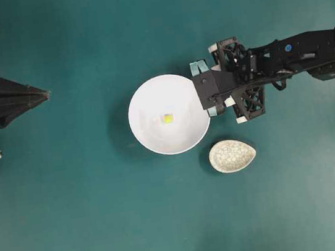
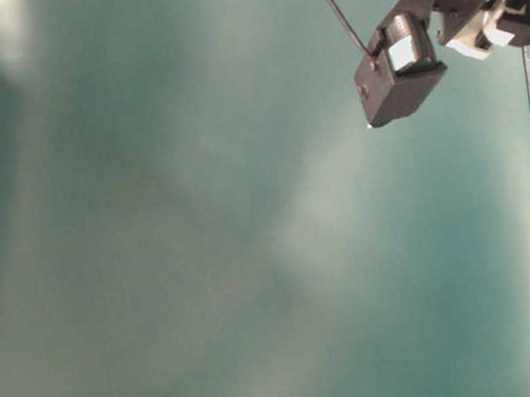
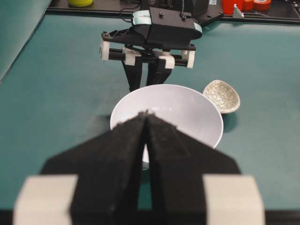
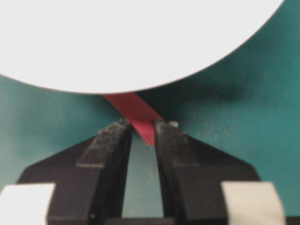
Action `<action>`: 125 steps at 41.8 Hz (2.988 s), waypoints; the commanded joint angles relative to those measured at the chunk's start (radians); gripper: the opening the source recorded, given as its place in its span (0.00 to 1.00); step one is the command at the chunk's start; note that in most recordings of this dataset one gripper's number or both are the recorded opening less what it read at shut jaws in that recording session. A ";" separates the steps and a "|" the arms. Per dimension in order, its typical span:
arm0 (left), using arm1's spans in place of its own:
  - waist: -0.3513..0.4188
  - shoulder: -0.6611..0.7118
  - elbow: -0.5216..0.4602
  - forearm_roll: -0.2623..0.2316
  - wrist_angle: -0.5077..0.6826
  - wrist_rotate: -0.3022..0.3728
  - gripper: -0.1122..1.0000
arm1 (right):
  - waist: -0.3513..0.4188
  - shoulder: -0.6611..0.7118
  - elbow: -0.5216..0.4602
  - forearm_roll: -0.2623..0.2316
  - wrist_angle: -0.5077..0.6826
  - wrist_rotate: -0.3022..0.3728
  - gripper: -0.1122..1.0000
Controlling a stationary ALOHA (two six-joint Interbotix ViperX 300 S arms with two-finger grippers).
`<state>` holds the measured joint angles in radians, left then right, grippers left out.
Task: Scoop the yellow hexagonal prism block from the bowl with a spoon using the right arm.
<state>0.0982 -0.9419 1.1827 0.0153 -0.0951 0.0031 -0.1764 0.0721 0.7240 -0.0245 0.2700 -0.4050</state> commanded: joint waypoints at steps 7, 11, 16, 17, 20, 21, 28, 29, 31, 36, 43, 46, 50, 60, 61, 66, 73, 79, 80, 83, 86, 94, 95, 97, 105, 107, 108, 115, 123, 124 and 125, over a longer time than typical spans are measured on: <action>0.002 0.009 -0.015 0.003 -0.006 0.000 0.10 | -0.002 -0.018 -0.009 0.003 0.011 0.008 0.29; 0.002 0.009 -0.015 0.002 -0.006 0.000 0.10 | -0.002 -0.020 -0.006 0.003 0.020 0.008 0.26; 0.002 0.009 -0.015 0.002 -0.006 0.000 0.10 | -0.002 -0.031 0.003 0.005 0.043 0.009 0.11; 0.003 0.009 -0.015 0.003 -0.006 0.000 0.10 | -0.002 -0.034 0.005 0.005 0.049 0.008 0.09; 0.002 0.009 -0.015 0.003 -0.006 0.000 0.10 | -0.002 -0.051 0.014 0.006 0.077 0.008 0.09; 0.002 0.009 -0.017 0.003 -0.006 0.000 0.10 | -0.002 -0.060 0.018 0.006 0.089 0.009 0.09; 0.003 0.009 -0.015 0.002 -0.008 0.000 0.10 | -0.002 -0.140 0.038 0.021 0.149 0.011 0.09; 0.003 0.009 -0.015 0.003 -0.008 0.000 0.10 | 0.000 -0.150 0.041 0.023 0.150 0.011 0.09; 0.002 0.009 -0.015 0.002 -0.009 0.000 0.10 | 0.000 -0.181 0.046 0.032 0.152 0.011 0.09; 0.002 0.009 -0.017 0.003 -0.012 0.000 0.10 | 0.000 -0.230 0.051 0.058 0.121 0.026 0.09; 0.002 0.009 -0.017 0.002 -0.012 0.000 0.10 | -0.002 -0.244 0.049 0.063 0.106 0.043 0.12; 0.002 0.009 -0.017 0.003 -0.012 0.000 0.10 | 0.000 -0.239 0.046 0.058 0.106 0.035 0.17; 0.002 0.009 -0.017 0.003 -0.014 0.000 0.10 | 0.000 -0.233 0.037 0.034 0.106 0.028 0.35; 0.002 0.009 -0.017 0.002 -0.018 0.000 0.10 | -0.002 -0.201 0.002 -0.031 0.114 -0.043 0.64; 0.003 0.009 -0.015 0.003 -0.018 0.000 0.10 | -0.002 -0.193 -0.008 -0.031 0.120 -0.057 0.63; 0.002 0.009 -0.015 0.002 -0.018 0.000 0.10 | 0.000 -0.161 -0.049 -0.032 0.181 -0.133 0.60; 0.002 0.009 -0.017 0.003 -0.018 0.000 0.10 | 0.006 -0.114 -0.092 -0.021 0.259 -0.247 0.60; 0.002 0.009 -0.017 0.003 -0.018 0.000 0.10 | 0.012 -0.077 -0.109 0.005 0.262 -0.314 0.60; 0.002 0.009 -0.015 0.003 -0.018 0.000 0.10 | 0.015 -0.069 -0.114 0.006 0.262 -0.327 0.60; 0.003 0.009 -0.015 0.003 -0.018 0.000 0.10 | 0.025 -0.049 -0.123 0.015 0.262 -0.350 0.60; 0.002 0.009 -0.015 0.003 -0.018 0.000 0.10 | 0.029 -0.028 -0.135 0.023 0.262 -0.368 0.60; 0.002 0.009 -0.015 0.003 -0.018 0.000 0.10 | 0.032 0.018 -0.166 0.025 0.262 -0.396 0.60; 0.002 0.009 -0.015 0.003 -0.018 0.000 0.10 | 0.031 0.023 -0.167 0.025 0.262 -0.397 0.60; 0.002 0.009 -0.015 0.003 -0.020 0.000 0.10 | 0.031 0.031 -0.170 0.025 0.261 -0.403 0.60; 0.002 0.009 -0.015 0.003 -0.018 0.000 0.10 | 0.031 0.052 -0.170 0.025 0.241 -0.408 0.60; 0.002 0.009 -0.015 0.003 -0.018 0.000 0.10 | 0.031 0.054 -0.172 0.025 0.233 -0.408 0.60; 0.002 0.009 -0.015 0.003 -0.018 0.000 0.10 | 0.031 0.054 -0.172 0.025 0.229 -0.408 0.60; 0.003 0.009 -0.015 0.003 -0.018 0.000 0.10 | 0.026 0.058 -0.172 0.025 0.206 -0.408 0.60; 0.003 0.009 -0.015 0.003 -0.018 0.000 0.10 | 0.026 0.064 -0.166 0.028 0.202 -0.408 0.60; 0.002 0.009 -0.015 0.003 -0.018 0.000 0.10 | 0.026 0.064 -0.166 0.029 0.202 -0.408 0.60; 0.002 0.009 -0.015 0.002 -0.018 0.000 0.10 | 0.026 0.064 -0.164 0.031 0.206 -0.408 0.60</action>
<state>0.0966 -0.9403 1.1827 0.0153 -0.1012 0.0031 -0.1534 0.1519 0.5706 0.0000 0.4786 -0.8115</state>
